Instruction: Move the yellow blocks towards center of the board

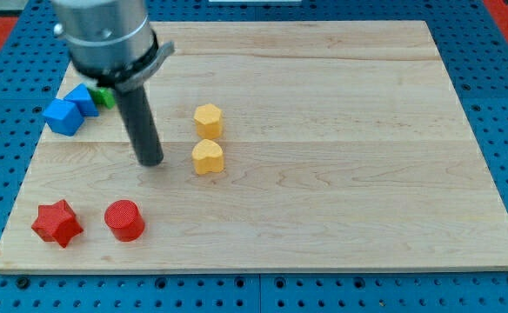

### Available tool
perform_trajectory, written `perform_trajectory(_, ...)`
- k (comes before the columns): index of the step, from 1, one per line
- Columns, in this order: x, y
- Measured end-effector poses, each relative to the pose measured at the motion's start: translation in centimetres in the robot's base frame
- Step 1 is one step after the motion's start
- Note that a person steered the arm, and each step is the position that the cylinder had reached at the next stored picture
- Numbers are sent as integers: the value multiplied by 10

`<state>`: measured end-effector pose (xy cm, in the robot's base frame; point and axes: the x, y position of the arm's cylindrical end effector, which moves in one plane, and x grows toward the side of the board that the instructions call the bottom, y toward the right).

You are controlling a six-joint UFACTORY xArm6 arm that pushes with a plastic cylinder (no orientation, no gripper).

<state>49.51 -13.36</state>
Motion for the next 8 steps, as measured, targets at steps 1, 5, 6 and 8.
perform_trajectory(1, 26, 32)
perform_trajectory(5, 26, 43)
perform_trajectory(6, 24, 53)
perform_trajectory(8, 4, 55)
